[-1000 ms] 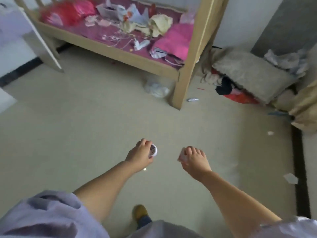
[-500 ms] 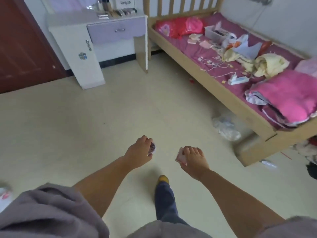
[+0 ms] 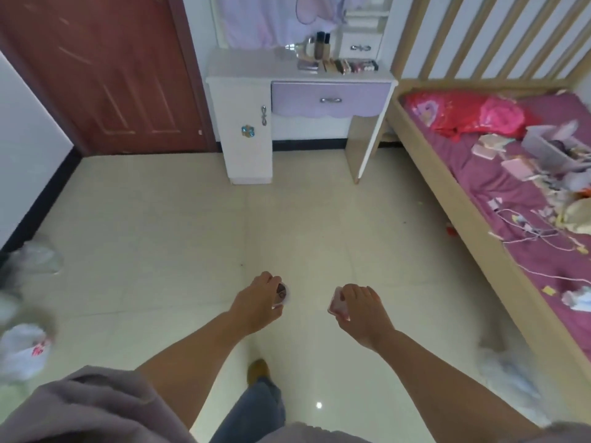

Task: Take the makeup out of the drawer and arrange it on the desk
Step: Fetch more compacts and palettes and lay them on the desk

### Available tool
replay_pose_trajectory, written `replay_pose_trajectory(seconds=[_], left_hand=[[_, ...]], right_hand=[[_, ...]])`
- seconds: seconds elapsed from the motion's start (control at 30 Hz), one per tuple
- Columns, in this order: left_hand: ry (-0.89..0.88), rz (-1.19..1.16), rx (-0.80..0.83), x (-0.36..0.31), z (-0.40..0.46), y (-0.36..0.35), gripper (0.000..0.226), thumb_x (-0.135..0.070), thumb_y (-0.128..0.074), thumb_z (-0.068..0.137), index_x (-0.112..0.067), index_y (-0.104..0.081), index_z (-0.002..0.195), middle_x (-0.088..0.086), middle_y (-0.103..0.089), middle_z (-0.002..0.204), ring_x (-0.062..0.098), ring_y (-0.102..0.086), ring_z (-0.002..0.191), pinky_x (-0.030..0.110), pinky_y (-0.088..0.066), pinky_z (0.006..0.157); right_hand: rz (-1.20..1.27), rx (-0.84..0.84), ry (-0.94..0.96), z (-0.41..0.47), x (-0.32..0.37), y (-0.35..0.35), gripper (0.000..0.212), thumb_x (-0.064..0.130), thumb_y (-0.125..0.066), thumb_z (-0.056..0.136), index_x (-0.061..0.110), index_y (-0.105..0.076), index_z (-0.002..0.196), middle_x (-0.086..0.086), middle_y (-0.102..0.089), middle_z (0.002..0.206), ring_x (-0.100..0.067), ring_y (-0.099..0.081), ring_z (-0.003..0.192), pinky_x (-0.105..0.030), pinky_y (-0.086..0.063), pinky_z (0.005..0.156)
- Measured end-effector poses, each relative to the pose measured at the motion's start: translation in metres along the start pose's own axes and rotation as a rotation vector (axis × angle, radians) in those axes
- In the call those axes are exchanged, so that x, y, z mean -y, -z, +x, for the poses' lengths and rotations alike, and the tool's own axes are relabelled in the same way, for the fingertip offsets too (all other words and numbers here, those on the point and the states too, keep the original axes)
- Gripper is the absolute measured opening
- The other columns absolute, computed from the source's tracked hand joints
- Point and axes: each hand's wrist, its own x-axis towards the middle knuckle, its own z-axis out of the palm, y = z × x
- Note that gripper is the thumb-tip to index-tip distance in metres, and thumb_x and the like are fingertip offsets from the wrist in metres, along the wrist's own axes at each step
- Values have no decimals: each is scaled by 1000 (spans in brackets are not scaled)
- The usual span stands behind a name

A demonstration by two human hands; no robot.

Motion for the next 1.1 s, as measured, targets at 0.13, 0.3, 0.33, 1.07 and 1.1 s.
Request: replay_pose_trajectory(seconds=[0.13, 0.3, 0.33, 1.07, 1.1], left_hand=[[20, -8, -28, 36, 84, 21, 51, -34, -55, 90, -14, -40, 134, 3, -43, 130, 17, -49, 112, 24, -46, 86], [23, -6, -26, 89, 209, 71, 48, -31, -54, 89, -15, -40, 133, 2, -42, 129, 17, -46, 114, 27, -48, 85], [20, 2, -27, 100, 235, 83, 49, -32, -54, 89, -15, -40, 133, 2, -41, 129, 17, -46, 114, 27, -48, 85], [158, -102, -139, 259, 724, 251, 52, -31, -53, 90, -10, -39, 136, 6, -41, 132, 21, -47, 116, 29, -47, 87], [165, -113, -134, 264, 742, 257, 54, -31, -53, 90, -10, -38, 137, 6, -40, 134, 21, -47, 117, 30, -47, 88]], right_hand=[[-23, 7, 42, 103, -25, -5, 59, 35, -88, 43, 13, -59, 90, 4, -64, 79, -17, -64, 68, -32, -57, 70], [3, -17, 48, 240, -53, 1, 58, 35, -89, 42, 15, -58, 87, 6, -63, 76, -15, -64, 67, -29, -56, 67], [13, -25, 38, 267, -60, 5, 55, 34, -88, 44, 15, -59, 86, 6, -62, 76, -15, -64, 67, -28, -55, 66], [-6, -16, 147, 839, -210, 24, 54, 32, -89, 45, 10, -61, 85, -1, -63, 76, -22, -64, 64, -34, -55, 67], [-1, 5, 147, 862, -216, 26, 52, 31, -89, 48, 8, -61, 86, -2, -64, 77, -24, -64, 65, -36, -55, 67]])
